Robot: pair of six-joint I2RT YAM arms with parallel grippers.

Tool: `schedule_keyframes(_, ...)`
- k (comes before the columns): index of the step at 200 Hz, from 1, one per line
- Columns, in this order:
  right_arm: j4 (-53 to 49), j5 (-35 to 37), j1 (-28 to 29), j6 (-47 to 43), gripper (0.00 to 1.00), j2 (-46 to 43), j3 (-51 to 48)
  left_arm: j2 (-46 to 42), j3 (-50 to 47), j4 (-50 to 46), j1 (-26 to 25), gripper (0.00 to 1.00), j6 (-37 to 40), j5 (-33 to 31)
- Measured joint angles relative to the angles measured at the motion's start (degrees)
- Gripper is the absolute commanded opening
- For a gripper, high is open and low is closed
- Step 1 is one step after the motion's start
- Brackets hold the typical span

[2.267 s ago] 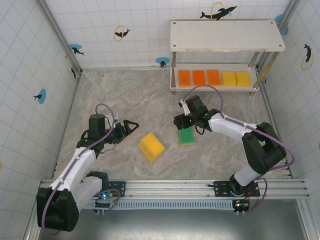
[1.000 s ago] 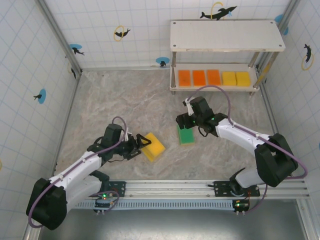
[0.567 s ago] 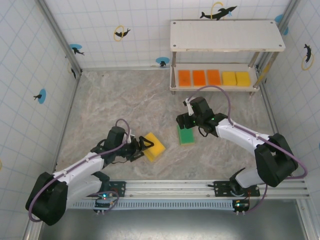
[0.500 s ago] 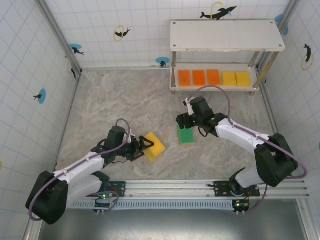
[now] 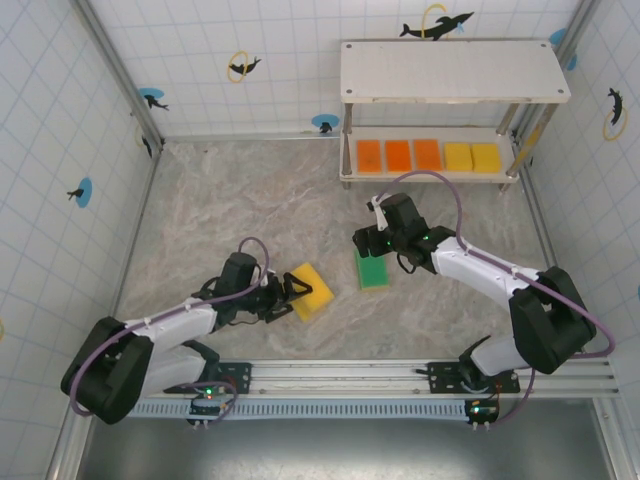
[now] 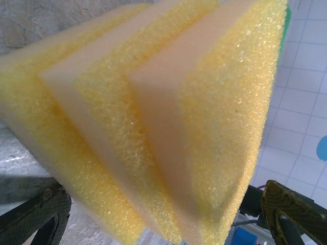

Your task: Place and organize the cleaning sponges onto the shelf

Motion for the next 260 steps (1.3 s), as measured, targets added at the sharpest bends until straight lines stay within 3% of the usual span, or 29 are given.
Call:
schedule_keyframes(109, -0.6, 0.6, -0.5, 0.3, 0.93, 0.0, -0.4, 5.7, 1.6, 6.3, -0.4, 0.97, 0.0, -0.8)
schedule_keyframes(260, -10.6, -1.8, 3.0, 10.1, 0.95, -3.6, -3.5, 14.0, 2.4, 19.1, -2.0, 0.98, -2.0, -1.6)
